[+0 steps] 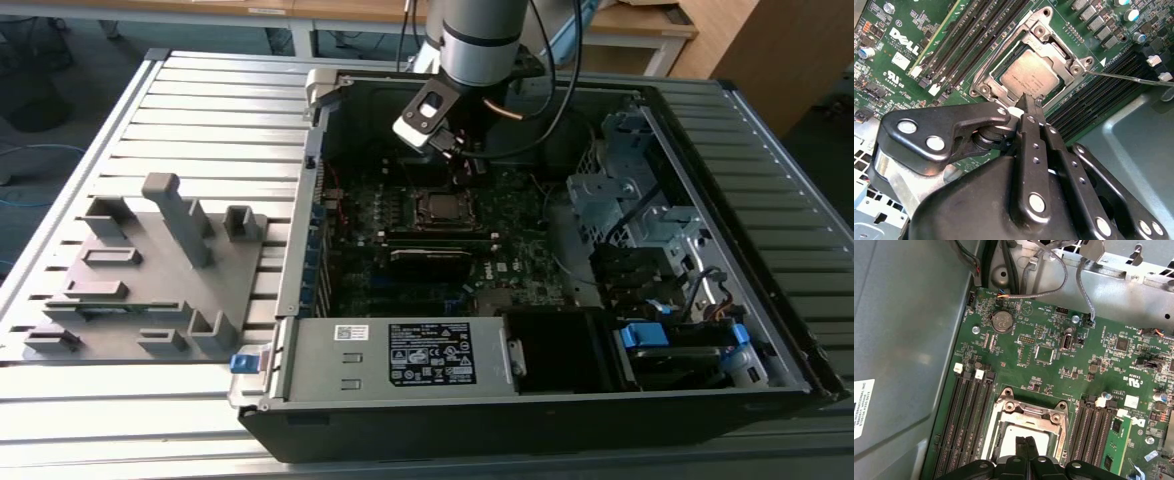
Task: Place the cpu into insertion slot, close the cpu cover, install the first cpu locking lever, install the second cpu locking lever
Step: 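Close the cpu cover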
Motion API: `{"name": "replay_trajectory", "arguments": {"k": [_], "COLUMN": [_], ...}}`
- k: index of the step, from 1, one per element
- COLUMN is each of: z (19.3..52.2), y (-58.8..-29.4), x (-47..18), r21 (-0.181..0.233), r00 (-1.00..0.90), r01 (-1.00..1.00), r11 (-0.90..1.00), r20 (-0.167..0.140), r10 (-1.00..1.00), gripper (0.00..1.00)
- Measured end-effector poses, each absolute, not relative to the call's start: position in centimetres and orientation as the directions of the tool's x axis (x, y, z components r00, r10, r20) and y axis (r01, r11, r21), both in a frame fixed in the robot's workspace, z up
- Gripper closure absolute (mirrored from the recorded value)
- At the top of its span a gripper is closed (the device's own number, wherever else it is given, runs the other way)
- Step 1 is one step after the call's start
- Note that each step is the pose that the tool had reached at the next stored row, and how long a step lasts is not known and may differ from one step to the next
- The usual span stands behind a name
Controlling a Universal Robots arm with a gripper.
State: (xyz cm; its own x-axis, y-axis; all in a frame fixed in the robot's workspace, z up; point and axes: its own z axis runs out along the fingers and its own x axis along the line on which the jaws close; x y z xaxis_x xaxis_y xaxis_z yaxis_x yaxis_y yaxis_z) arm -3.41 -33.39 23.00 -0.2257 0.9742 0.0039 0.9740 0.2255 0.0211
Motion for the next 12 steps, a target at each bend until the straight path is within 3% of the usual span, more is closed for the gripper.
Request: {"name": "replay_trajectory", "arguments": {"k": [12], "z": [23.02], "y": [-33.39], "x": [-3.41], "r21": [0.019], "r00": [-0.226], "r01": [0.974], "r11": [0.226], "r20": [0.005], "r10": [0.974], "gripper": [0.90]}}
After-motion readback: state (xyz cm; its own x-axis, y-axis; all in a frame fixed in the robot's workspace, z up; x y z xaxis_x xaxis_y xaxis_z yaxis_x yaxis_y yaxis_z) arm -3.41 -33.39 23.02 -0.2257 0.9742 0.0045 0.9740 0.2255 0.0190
